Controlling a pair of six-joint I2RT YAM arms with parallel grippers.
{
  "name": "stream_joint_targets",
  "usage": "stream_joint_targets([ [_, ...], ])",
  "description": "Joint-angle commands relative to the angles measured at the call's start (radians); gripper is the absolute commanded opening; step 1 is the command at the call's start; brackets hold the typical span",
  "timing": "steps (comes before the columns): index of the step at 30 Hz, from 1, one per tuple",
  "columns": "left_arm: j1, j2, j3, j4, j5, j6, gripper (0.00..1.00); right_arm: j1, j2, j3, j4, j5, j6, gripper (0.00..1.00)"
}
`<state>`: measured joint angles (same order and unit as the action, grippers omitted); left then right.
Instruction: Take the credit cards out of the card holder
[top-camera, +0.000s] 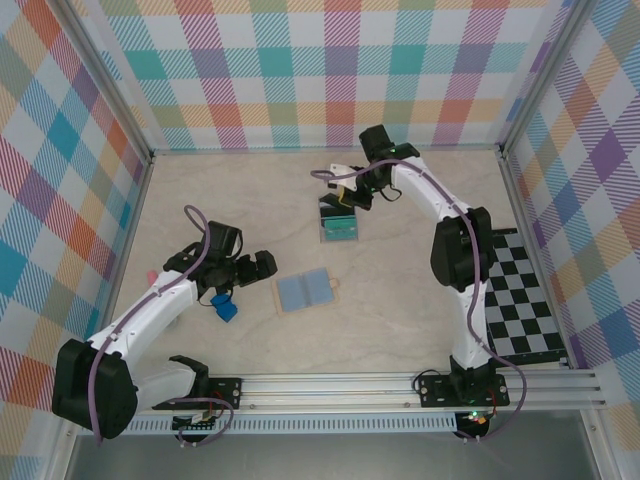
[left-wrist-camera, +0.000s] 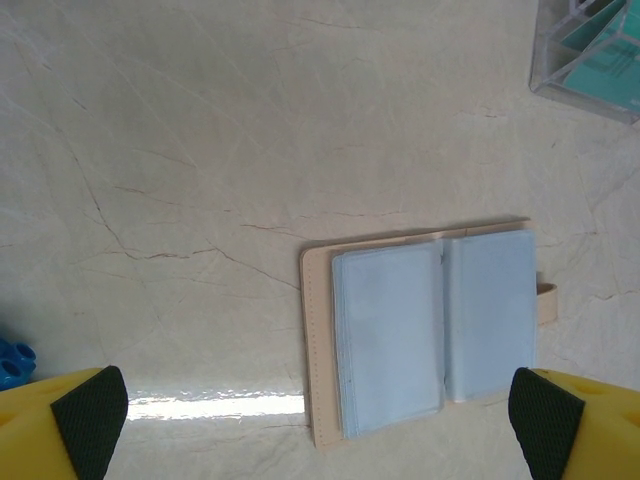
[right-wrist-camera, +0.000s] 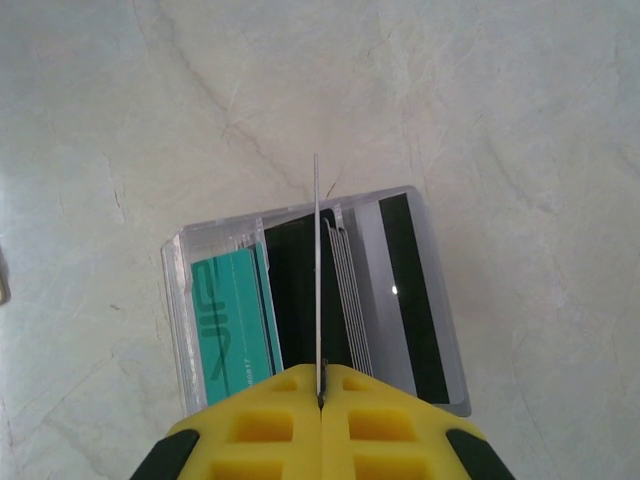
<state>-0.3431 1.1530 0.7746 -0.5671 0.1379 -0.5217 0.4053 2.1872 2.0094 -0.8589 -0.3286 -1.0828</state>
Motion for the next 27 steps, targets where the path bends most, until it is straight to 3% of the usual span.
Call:
stream_joint_targets([
  [1, 0.015, -0.001, -0.017, -0.004, -0.009, 0.018, 1.00, -0.006, 0.022, 0.029, -0.041, -0.004, -0.047, 0.00],
  [11, 0.016, -0.005, -0.032, -0.001, -0.006, 0.017, 1.00, -0.010, 0.039, 0.004, -0.007, 0.092, -0.107, 0.02],
  [27, 0.016, -0.008, -0.035, -0.005, -0.006, 0.016, 1.00, -0.007, 0.074, 0.018, -0.018, 0.078, -0.092, 0.14],
])
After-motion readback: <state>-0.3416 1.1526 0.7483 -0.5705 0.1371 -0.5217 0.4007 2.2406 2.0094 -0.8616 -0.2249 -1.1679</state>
